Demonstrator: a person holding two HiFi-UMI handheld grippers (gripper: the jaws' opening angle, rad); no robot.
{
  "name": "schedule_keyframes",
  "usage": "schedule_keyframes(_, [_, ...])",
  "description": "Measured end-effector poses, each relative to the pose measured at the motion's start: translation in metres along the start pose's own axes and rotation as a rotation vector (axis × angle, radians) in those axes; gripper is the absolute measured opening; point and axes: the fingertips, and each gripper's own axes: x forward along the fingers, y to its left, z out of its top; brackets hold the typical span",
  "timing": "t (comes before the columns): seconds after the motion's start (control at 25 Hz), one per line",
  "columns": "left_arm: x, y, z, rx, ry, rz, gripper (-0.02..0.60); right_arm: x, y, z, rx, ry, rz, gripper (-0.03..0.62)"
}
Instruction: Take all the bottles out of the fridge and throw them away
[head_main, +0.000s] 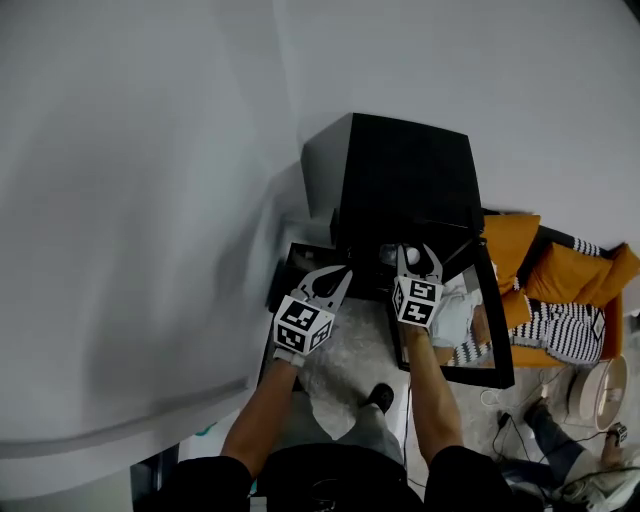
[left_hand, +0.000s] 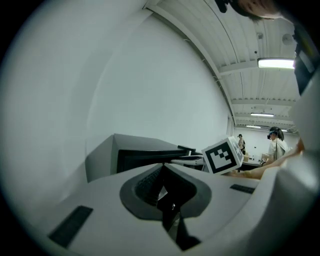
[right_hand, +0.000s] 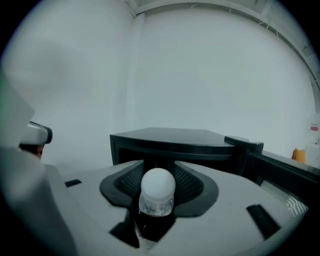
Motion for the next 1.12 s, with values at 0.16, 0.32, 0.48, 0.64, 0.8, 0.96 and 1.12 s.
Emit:
schedule_keyframes(0.16, [-0.012, -0.006, 0.015, 0.010, -0.023, 0.014, 0.006, -0.018, 0.014, 0.019, -0.018, -0.020, 0.034, 0.192])
schedule_keyframes(0.32, [-0.029, -0.003, 0.026, 0.014, -0.041, 0.047, 0.006, -0.030, 0.034, 0.032, -0.035, -0.029, 0.076, 0.192])
schedule_keyframes(0.48, [-0.052, 0.009, 0.025, 0.011, -0.057, 0.098, 0.006, -0.032, 0.062, 0.035, -0.059, -0.033, 0.134, 0.192])
schedule_keyframes(0.64, [-0.088, 0.028, 0.022, 0.004, -0.068, 0.168, 0.006, -0.034, 0.103, 0.037, -0.078, -0.029, 0.203, 0.192])
schedule_keyframes(0.8, [-0.131, 0.058, 0.020, -0.009, -0.078, 0.260, 0.006, -0.030, 0.159, 0.043, -0.106, -0.035, 0.293, 0.192])
schedule_keyframes(0.96, [-0.173, 0.085, 0.013, -0.024, -0.086, 0.358, 0.006, -0.024, 0.218, 0.045, -0.135, -0.039, 0.397, 0.193])
schedule_keyframes(1.12, [-0.216, 0.101, 0.008, -0.041, -0.095, 0.443, 0.006, -0.030, 0.274, 0.047, -0.159, -0.044, 0.495, 0.193])
